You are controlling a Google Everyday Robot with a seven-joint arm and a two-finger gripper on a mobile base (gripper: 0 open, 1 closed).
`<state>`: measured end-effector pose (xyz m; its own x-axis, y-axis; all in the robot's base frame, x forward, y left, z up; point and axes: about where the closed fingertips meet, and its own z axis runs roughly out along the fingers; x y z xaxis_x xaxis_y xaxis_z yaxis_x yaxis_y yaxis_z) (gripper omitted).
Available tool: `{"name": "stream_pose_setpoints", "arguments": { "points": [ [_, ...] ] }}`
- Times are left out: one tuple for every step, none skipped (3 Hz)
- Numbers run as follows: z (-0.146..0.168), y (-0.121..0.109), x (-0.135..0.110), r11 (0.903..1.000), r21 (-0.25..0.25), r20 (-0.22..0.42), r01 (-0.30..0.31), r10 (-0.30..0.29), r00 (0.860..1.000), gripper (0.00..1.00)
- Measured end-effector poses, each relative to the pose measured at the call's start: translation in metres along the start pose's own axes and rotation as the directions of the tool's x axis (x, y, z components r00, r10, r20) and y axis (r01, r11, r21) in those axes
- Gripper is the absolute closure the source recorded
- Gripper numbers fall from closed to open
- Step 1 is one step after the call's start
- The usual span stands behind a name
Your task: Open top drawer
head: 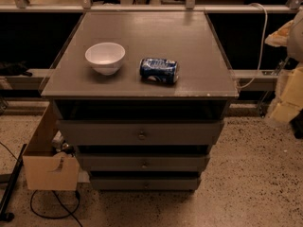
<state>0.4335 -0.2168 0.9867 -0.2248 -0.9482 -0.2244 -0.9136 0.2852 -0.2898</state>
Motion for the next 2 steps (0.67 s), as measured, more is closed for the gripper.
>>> {"name": "stream_pose_setpoints", "arguments": {
  "points": [
    [-0.004, 0.027, 0.011, 0.9979, 0.012, 0.049, -0.063, 0.062, 0.997, 0.00],
    [0.009, 0.071, 0.015, 0.9906, -0.023, 0.134, -0.135, 0.137, 0.981, 0.00]
  ]
}}
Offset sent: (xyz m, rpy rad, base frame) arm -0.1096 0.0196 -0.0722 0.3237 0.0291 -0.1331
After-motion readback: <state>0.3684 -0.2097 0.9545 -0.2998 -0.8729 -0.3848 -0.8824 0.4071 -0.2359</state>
